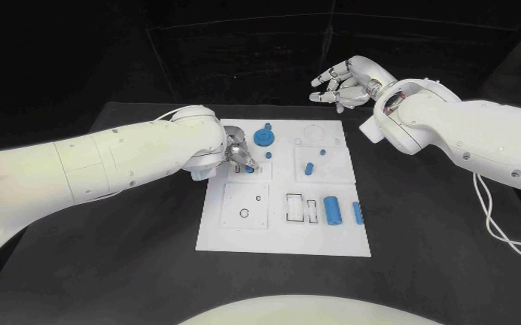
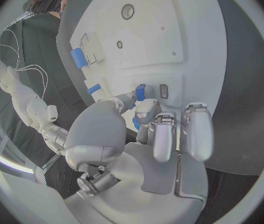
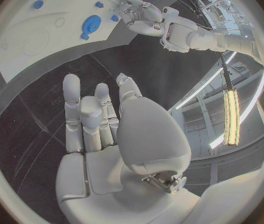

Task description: Assemble the parts on the task board

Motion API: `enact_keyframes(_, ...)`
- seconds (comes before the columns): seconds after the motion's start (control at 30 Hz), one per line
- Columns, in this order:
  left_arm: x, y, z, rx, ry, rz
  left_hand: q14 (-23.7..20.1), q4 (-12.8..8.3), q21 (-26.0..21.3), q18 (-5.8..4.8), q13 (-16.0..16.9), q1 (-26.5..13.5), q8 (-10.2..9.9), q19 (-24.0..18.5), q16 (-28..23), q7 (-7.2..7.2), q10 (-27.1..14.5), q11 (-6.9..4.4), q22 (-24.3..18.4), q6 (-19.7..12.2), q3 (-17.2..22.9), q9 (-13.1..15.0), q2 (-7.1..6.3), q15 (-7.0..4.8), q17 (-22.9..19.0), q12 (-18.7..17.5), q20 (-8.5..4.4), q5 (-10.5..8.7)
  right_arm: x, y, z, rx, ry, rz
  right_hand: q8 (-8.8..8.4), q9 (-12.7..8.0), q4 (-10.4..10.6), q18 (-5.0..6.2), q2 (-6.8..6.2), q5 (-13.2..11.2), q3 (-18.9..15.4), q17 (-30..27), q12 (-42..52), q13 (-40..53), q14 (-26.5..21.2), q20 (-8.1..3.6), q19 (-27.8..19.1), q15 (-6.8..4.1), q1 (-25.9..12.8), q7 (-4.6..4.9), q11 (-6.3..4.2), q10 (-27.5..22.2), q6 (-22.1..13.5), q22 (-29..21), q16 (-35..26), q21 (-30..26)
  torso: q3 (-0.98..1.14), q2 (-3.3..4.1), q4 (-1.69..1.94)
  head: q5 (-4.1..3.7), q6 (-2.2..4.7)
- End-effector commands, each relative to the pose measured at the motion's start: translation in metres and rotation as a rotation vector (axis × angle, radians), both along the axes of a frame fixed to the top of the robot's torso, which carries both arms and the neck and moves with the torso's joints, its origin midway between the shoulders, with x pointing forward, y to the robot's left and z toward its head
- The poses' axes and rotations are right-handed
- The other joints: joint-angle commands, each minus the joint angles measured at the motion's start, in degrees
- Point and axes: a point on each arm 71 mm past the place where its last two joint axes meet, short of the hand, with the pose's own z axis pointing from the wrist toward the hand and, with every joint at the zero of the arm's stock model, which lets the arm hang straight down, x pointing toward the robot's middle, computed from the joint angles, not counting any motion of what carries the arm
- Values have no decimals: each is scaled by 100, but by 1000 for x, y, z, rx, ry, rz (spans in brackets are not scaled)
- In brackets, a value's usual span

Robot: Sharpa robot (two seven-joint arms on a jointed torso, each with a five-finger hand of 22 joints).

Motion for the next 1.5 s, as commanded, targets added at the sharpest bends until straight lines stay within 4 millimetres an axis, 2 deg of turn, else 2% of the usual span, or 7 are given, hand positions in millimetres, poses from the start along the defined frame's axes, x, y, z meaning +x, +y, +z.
enact_keyframes(0.03, -2, -1, -4, 28, 27, -20, 595, -523, 21, -93, -15, -57, -6, 102, 35, -6, 41, 1, 44, 41, 467, -6, 36, -21, 1509, -23, 3, -25, 0, 1, 2, 4, -3, 8, 25, 6, 7, 56, -9, 32, -4, -6, -23, -9, -37, -4, -21, -9, 48, -11, -6, -39, 40, -6, -39, -26, 0, -1, 1, -3, -2)
enact_keyframes(0.53, 1, 0, -5, 33, 22, -4, 595, 82, 78, -113, 109, -638, -60, 138, 35, -45, 100, -27, 156, 278, -556, -46, 126, -44, 1509, 116, -21, -53, 0, 1, 1, 3, -1, 9, 29, 5, 9, 60, -15, 24, -9, -23, -22, -17, -41, -5, -31, -9, 51, -10, -5, -39, 40, -34, -56, -45, -1, -5, 3, -7, -5)
enact_keyframes(0.67, 2, 0, -4, 29, 15, 3, 595, 256, 88, -117, 121, -788, -86, 145, 35, -44, 104, -26, 178, 316, -955, -59, 58, -46, 1509, 133, -25, -80, 0, 1, 1, 3, -1, 8, 30, 5, 11, 63, -17, 21, -11, -34, -22, -19, -44, -5, -39, -9, 49, -10, -5, -39, 39, -51, -65, -56, -4, -5, 2, -9, 2)
enact_keyframes(0.77, 3, 1, -4, 22, 7, 8, 595, 428, 91, -118, 127, -901, -108, 147, 35, -65, 105, -33, 189, 343, -1363, -69, -25, -60, 1509, 143, -28, -350, 0, 1, 1, 2, 0, 8, 33, 4, 18, 63, -21, 16, -18, -39, -22, -26, -46, -5, -41, -8, 42, -9, -3, -40, 38, -61, -74, -65, -6, -4, 7, -11, 11)
enact_keyframes(1.23, 3, 15, 13, -64, -56, 47, 595, 1044, 54, -108, 132, -974, -141, 132, 35, -95, 97, -78, 162, 367, -2499, -51, -173, -93, 1509, 149, -85, -403, 2, -1, 0, -2, 4, 7, 39, -1, 40, 74, -24, 33, -32, -79, -25, -53, -63, -4, -78, -4, 37, -6, 0, -52, 20, -149, -121, -130, -5, -10, 4, -19, 63)
enact_keyframes(1.4, 7, 16, 31, -127, -80, 57, 595, 1125, -9, -90, 102, -864, -146, 98, 35, -93, 74, -74, 74, 343, -2651, -39, -158, -99, 1509, 118, -90, -405, 3, -2, 0, -4, 6, 4, 40, -3, 47, 75, -26, 36, -36, -81, -25, -58, -66, -3, -81, -3, 32, -4, 2, -54, 15, -158, -126, -139, -12, -3, 8, -26, 81)
enact_keyframes(1.5, 10, 20, 42, -141, -82, 51, 595, 993, -157, -48, 38, -454, -183, 16, 35, -62, 16, -40, -133, 247, -2678, -39, -64, -88, 1509, 55, -77, -396, 4, -3, -1, -5, 7, 3, 40, -3, 47, 75, -26, 36, -36, -81, -25, -58, -66, -3, -81, -3, 32, -4, 2, -54, 15, -158, -126, -139, -2, -4, 8, -23, 89)
